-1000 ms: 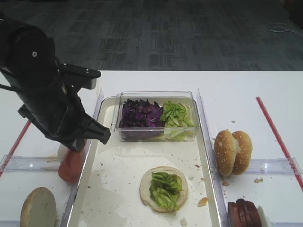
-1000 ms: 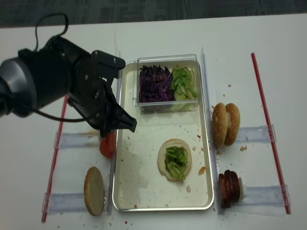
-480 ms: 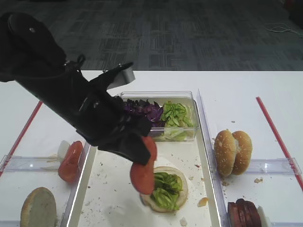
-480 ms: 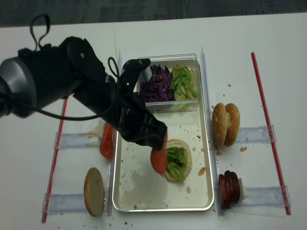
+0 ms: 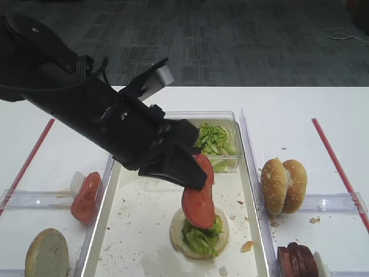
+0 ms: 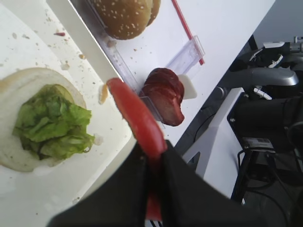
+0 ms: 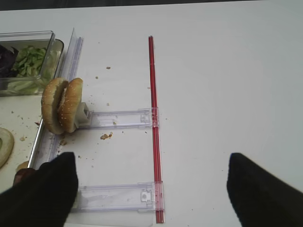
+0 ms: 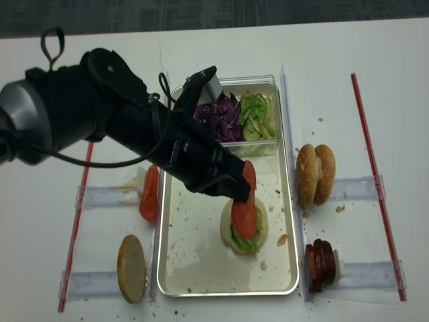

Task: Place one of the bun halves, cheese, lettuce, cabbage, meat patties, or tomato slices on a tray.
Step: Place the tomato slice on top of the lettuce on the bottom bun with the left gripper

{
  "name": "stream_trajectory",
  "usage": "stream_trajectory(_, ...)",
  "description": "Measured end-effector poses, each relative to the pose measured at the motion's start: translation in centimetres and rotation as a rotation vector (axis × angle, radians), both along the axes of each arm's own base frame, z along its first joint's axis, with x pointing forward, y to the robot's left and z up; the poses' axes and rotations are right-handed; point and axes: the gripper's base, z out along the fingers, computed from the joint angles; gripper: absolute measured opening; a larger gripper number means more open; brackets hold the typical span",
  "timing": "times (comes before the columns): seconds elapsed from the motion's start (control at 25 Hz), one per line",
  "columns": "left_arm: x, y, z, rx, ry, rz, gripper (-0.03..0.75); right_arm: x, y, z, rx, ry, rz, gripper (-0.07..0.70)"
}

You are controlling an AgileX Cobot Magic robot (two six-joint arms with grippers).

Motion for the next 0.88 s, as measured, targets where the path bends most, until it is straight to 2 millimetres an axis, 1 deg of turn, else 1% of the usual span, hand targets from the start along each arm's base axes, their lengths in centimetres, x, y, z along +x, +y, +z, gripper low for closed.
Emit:
stream_trajectory(0.12, 0.3, -0.2, -0.7, 0.006, 0.015, 0.005, 0.054, 0.0, 0.0, 0.0, 0.0, 0.0, 0.0, 0.663)
stream_trajectory(0.4, 1.5, -1.0, -4.2, 0.017, 0.1, 0.013, 0.054, 0.0, 0.0, 0.0, -0.002, 0.002, 0.001, 0.663)
stream_trajectory(0.68, 2.4, -1.6, -6.8, 0.013, 0.154, 0.051, 0.054, 0.0, 0.0, 0.0, -0.002, 0.002, 0.001, 0.663)
stream_trajectory(0.88, 2.9, -1.7, -8.0, 0.035, 0.153, 0.076, 0.054, 0.0, 0.0, 0.0, -0.002, 0.002, 0.001, 0.664)
